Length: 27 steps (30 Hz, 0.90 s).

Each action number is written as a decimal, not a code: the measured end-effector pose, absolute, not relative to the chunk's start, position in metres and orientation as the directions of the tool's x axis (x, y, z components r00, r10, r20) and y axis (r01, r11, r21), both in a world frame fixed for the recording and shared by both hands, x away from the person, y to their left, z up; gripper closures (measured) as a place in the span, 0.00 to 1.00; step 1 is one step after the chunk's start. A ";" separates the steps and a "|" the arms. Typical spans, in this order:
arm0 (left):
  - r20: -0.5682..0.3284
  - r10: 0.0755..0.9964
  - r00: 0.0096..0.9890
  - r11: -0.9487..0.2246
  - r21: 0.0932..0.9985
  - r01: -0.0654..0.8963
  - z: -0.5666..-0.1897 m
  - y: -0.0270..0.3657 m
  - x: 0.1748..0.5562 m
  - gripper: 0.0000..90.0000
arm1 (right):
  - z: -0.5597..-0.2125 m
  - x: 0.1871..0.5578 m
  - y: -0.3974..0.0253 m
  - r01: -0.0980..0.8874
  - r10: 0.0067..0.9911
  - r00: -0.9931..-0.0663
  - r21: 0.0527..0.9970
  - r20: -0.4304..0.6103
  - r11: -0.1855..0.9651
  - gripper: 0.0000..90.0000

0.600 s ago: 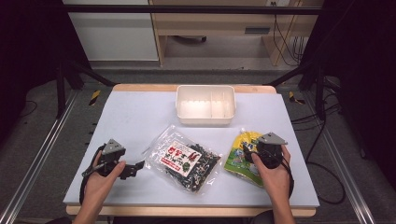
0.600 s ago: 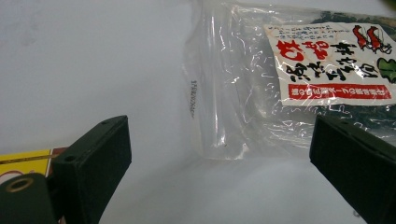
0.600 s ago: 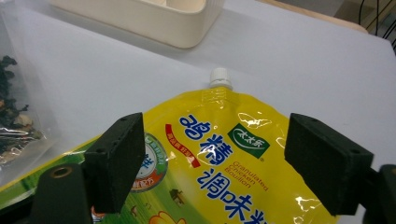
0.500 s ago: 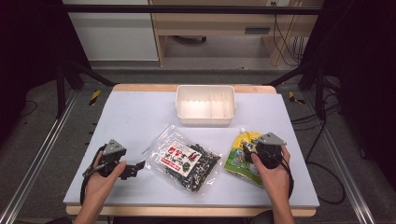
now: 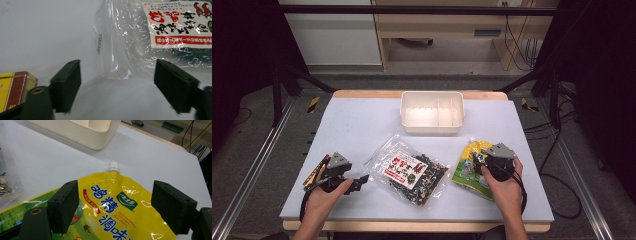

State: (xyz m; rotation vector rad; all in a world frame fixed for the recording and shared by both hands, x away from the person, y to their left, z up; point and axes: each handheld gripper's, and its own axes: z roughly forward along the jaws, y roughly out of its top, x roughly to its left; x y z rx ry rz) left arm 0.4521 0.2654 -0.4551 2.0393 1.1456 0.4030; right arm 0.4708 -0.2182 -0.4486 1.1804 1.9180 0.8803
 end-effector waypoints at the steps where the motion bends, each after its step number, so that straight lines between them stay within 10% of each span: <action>1: -0.085 0.834 0.545 -0.316 0.737 0.598 -0.455 0.266 0.453 0.31 | -0.449 0.471 -0.218 0.439 0.919 -0.330 0.827 -0.215 0.351 0.25; 27: -0.241 0.836 0.493 -0.200 0.703 0.683 -0.471 0.265 0.474 0.77 | -0.451 0.473 -0.217 0.465 0.917 -0.342 0.812 -0.204 0.354 0.23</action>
